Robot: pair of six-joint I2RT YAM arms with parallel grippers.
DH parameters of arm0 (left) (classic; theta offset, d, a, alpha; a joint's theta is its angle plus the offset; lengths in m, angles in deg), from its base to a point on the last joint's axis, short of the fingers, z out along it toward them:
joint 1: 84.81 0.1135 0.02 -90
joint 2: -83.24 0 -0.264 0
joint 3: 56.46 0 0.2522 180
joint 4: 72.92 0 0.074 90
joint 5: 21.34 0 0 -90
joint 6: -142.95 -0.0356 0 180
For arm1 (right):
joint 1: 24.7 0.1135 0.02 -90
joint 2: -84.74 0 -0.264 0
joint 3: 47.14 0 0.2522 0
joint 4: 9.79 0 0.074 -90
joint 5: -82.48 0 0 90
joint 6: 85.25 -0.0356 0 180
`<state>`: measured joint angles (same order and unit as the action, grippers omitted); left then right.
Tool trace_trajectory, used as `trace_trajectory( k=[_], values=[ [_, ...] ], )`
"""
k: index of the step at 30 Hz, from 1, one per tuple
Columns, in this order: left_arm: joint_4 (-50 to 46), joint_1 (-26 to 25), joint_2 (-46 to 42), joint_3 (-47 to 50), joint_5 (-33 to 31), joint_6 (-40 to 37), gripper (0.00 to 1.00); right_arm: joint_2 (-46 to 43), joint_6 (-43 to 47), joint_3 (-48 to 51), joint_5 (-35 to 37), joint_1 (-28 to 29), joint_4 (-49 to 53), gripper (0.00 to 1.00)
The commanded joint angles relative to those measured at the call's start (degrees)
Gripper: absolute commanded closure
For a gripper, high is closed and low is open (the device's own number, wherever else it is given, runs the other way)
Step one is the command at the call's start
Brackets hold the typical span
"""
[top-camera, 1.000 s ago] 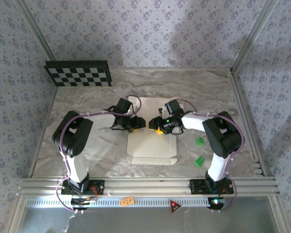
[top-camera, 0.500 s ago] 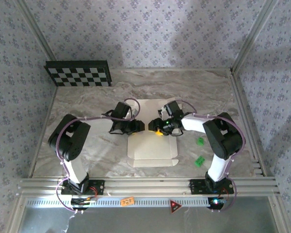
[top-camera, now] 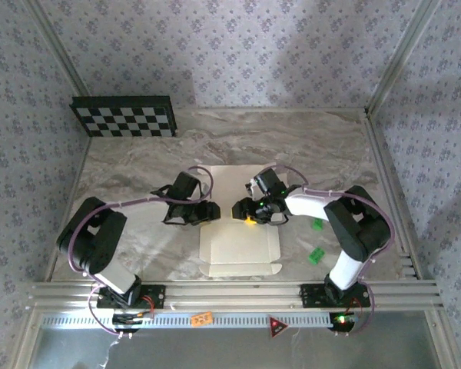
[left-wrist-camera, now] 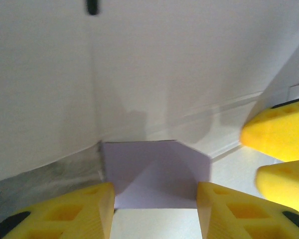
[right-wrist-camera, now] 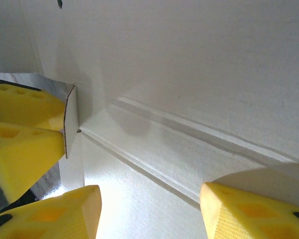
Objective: Fold the paper box
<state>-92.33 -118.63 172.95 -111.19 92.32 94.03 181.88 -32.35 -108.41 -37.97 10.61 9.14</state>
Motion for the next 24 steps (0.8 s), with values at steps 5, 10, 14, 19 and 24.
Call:
trace_trajectory(
  k=[5,10,14,19,24],
  values=[
    [-7.5,-0.2,-6.9,-1.6,-4.9,-0.6,0.5,-1.3,-0.5,1.6,4.0,0.3,7.0,0.42],
    [-14.1,2.3,-11.6,-7.2,-7.3,-4.5,0.48,-1.0,0.6,-2.2,4.2,-0.4,9.0,0.42],
    [-15.8,6.1,-12.0,-10.3,-5.9,-6.8,0.47,0.1,3.3,-6.5,4.0,-1.6,11.3,0.43],
    [-16.3,10.6,-6.7,-15.7,-2.7,-9.7,0.46,3.8,5.2,-14.0,2.0,-5.0,13.8,0.43],
    [-16.3,13.0,1.0,-22.4,-0.5,-11.7,0.43,10.3,6.3,-24.3,-0.2,-7.8,15.6,0.44]
  ],
)
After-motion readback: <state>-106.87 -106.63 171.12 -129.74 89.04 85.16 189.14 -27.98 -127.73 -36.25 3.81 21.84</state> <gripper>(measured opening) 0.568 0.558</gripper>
